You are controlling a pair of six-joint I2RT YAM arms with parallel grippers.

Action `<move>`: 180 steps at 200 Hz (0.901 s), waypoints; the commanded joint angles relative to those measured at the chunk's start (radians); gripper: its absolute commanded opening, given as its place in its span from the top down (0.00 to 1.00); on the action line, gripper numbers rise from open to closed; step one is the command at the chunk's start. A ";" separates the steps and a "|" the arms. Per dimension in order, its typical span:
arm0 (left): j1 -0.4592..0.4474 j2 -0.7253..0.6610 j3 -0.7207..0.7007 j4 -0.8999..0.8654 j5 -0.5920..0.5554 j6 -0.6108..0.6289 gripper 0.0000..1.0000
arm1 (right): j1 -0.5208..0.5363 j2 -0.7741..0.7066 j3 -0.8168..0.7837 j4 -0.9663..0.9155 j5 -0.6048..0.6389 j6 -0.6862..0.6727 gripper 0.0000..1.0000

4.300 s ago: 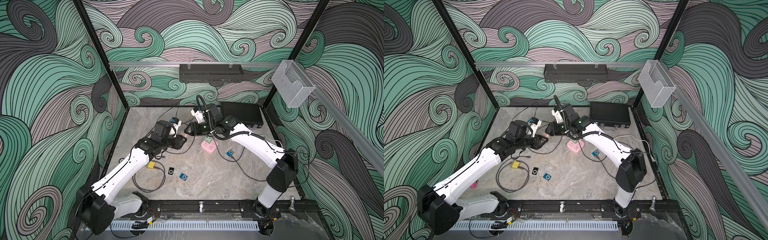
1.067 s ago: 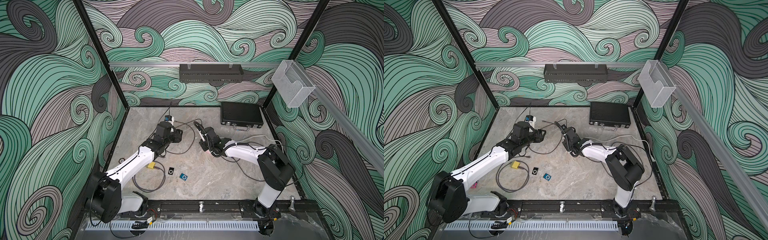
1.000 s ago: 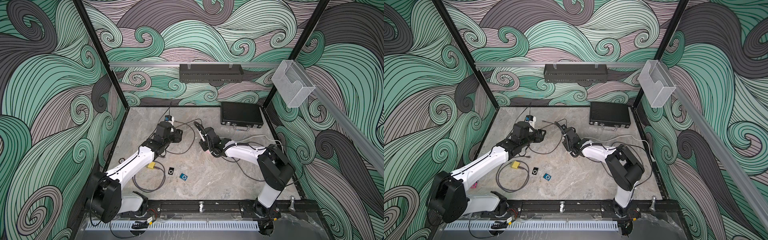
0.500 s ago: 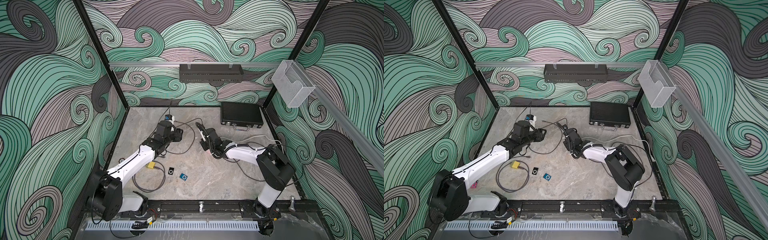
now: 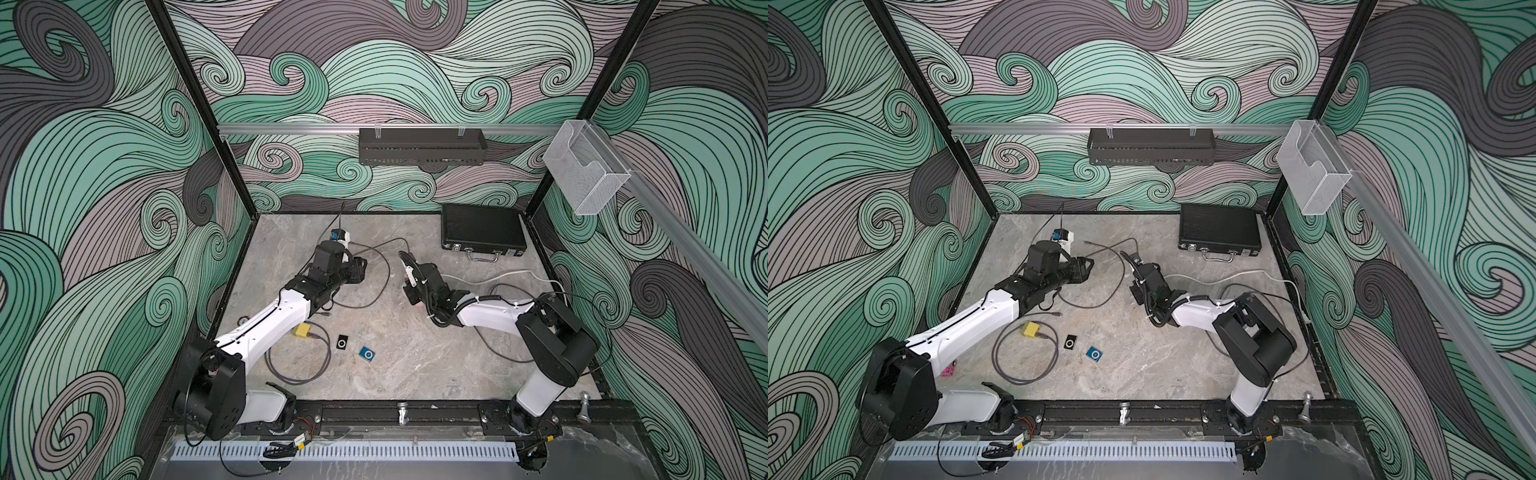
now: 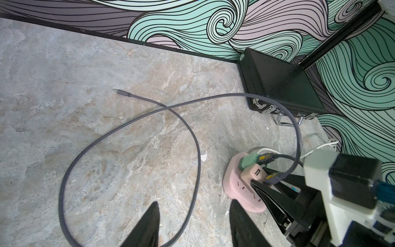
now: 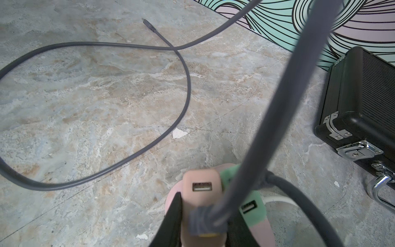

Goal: Charge mp3
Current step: Insert the plug into the socket.

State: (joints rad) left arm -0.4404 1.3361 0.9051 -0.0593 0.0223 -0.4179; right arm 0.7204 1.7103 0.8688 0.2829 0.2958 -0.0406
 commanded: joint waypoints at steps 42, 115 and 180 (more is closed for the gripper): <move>0.005 0.019 0.043 -0.004 0.027 -0.015 0.49 | -0.036 -0.025 -0.027 0.057 -0.035 0.017 1.00; 0.005 0.053 0.068 -0.006 0.050 -0.021 0.49 | -0.044 -0.019 -0.026 0.112 -0.059 0.023 1.00; 0.004 0.063 0.071 -0.008 0.059 -0.027 0.50 | -0.044 0.015 -0.014 0.118 -0.047 0.009 1.00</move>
State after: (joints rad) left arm -0.4404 1.3952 0.9382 -0.0593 0.0685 -0.4377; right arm 0.6838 1.7058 0.8455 0.3645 0.2459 -0.0193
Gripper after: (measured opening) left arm 0.504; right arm 0.269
